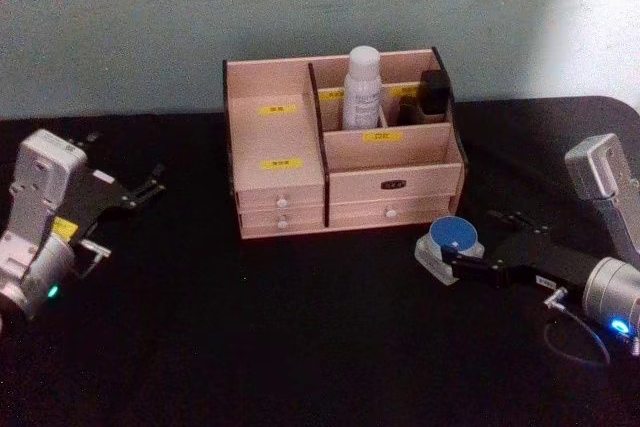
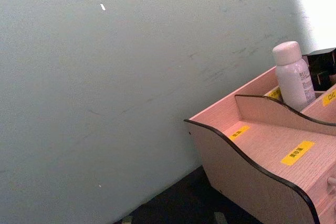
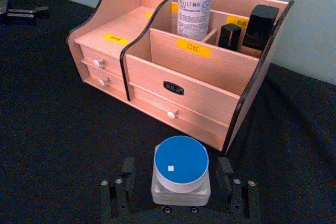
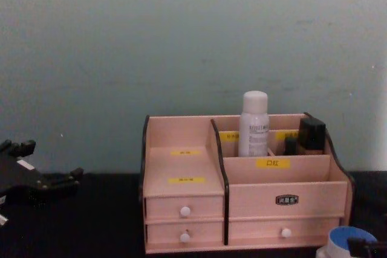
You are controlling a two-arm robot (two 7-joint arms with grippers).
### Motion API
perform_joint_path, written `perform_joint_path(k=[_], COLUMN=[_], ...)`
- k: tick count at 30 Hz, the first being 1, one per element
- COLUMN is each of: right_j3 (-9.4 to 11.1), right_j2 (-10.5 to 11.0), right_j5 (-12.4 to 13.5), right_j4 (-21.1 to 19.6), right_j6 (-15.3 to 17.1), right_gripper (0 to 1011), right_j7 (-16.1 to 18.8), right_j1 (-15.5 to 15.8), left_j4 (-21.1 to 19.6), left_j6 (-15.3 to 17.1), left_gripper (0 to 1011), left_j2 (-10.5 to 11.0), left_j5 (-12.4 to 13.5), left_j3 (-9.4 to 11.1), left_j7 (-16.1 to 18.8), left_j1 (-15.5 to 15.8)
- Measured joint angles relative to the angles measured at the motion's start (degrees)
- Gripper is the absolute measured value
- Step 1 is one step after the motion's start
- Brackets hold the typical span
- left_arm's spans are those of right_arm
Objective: Pick up the facial cleanser and watermelon frost from the table and place them into the tiered storage box.
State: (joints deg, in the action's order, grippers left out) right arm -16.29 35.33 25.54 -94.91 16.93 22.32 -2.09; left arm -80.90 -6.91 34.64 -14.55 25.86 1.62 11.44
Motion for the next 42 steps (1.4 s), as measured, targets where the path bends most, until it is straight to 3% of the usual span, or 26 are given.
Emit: perform_joint_path(k=[20,42], right_j3=[-1.8,-2.4], right_j2=[-1.1,-2.2], right_j5=[-0.7,-1.3], right_j4=[3.2,5.1], right_j6=[0.0,0.1], right_gripper=[1002,1002], right_j7=[0.3,-0.1], right_j1=[-2.4,-3.3], left_j4=[0.0,0.0], left_j6=[0.0,0.0], left_gripper=[1001,1001], left_j2=[0.0,0.0], left_j5=[0.0,0.0], left_j3=[0.0,0.0], left_j7=[0.0,0.0], left_j1=[0.0,0.0])
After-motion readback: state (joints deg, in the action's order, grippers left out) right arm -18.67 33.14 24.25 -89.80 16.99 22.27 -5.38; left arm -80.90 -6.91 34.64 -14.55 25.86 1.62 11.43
